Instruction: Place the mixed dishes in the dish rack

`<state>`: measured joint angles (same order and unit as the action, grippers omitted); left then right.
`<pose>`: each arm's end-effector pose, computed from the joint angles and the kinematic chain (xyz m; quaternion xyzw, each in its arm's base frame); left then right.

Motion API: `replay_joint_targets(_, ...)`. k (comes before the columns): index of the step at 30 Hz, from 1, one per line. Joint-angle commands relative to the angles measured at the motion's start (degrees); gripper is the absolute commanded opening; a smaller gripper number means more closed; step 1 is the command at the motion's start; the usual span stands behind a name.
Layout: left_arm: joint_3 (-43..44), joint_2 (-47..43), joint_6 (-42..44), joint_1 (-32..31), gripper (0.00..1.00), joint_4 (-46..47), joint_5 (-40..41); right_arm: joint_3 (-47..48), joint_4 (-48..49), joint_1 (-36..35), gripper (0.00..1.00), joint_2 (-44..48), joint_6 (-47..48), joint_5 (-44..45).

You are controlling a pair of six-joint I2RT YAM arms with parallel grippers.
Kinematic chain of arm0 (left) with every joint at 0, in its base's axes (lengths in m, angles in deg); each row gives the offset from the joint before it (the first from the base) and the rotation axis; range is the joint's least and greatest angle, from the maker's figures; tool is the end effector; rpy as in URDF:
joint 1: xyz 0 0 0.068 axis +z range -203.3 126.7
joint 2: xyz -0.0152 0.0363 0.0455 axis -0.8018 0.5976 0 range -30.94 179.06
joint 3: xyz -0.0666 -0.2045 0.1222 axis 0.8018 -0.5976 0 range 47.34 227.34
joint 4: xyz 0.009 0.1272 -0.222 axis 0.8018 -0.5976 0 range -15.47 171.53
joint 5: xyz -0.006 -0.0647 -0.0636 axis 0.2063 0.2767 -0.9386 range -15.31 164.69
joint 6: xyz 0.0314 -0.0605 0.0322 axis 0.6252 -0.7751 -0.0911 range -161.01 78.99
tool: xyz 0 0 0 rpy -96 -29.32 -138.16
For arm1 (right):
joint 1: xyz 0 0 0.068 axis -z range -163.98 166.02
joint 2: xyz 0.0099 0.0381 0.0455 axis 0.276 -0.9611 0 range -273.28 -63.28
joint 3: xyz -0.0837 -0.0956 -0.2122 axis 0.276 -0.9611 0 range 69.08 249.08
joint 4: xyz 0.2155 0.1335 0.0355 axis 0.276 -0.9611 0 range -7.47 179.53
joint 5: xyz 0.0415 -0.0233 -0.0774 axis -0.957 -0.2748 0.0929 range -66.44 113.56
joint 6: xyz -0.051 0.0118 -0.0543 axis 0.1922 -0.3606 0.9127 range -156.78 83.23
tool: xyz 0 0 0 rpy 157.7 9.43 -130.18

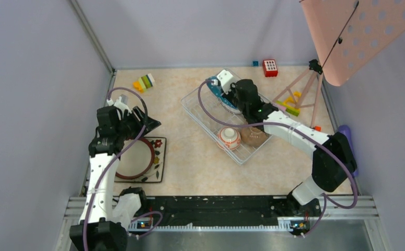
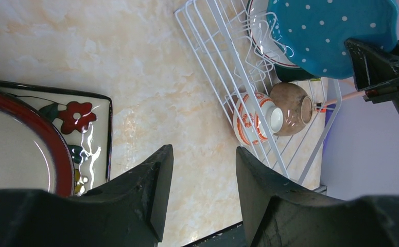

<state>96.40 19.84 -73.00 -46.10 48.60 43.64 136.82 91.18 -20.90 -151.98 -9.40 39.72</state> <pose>0.2188 -0.0054 0.2774 -0.1690 0.8456 -0.3275 0.3863 0.3199 0.2183 0.2768 -0.3609 0.7270 -0.0666 0.5803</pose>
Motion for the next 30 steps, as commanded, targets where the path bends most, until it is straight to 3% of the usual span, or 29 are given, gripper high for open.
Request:
replay_joint_targets(1,-0.34,0.67,1.05,-0.09,0.53,3.46,-0.78,0.5,11.65,0.71,0.0,1.95,-2.33,1.74)
replay_joint_targets(9,-1.27,-1.39,1.3,-0.08,0.59,3.64,2.22,-2.23,10.85,1.55,0.0,2.51,-12.21,4.28)
replay_joint_targets(12,-1.27,-1.46,1.31,-0.09,0.59,3.11,2.82,-2.01,9.96,2.51,0.06,2.08,-14.91,4.7)
replay_joint_targets(13,-1.26,-1.4,1.43,-0.08,0.59,2.85,2.77,-1.59,9.14,3.05,0.11,1.93,-16.11,4.18)
replay_joint_targets(15,-1.11,-1.39,1.57,-0.09,0.59,2.41,2.75,-0.33,6.99,3.94,0.4,1.92,-18.05,3.07)
replay_joint_targets(16,-1.22,-1.55,1.58,-0.08,0.59,2.23,2.82,0.21,6.14,4.15,0.49,2.07,-18.76,3.03)
replay_joint_targets(20,-1.27,-1.98,1.49,-0.08,0.59,1.79,3.14,1.22,3.77,4.41,0.7,4.31,-19.9,2.79)
replay_joint_targets(26,-0.88,-1.98,0.62,-0.08,0.59,-0.95,7.5,2.09,-0.93,4.45,0.73,9.46,-23.67,-0.18)
replay_joint_targets(30,-0.81,-0.17,-2.08,-0.08,0.55,-6.17,19.48,1.34,-6.28,4.41,0.73,13.09,-31.92,-7.39)
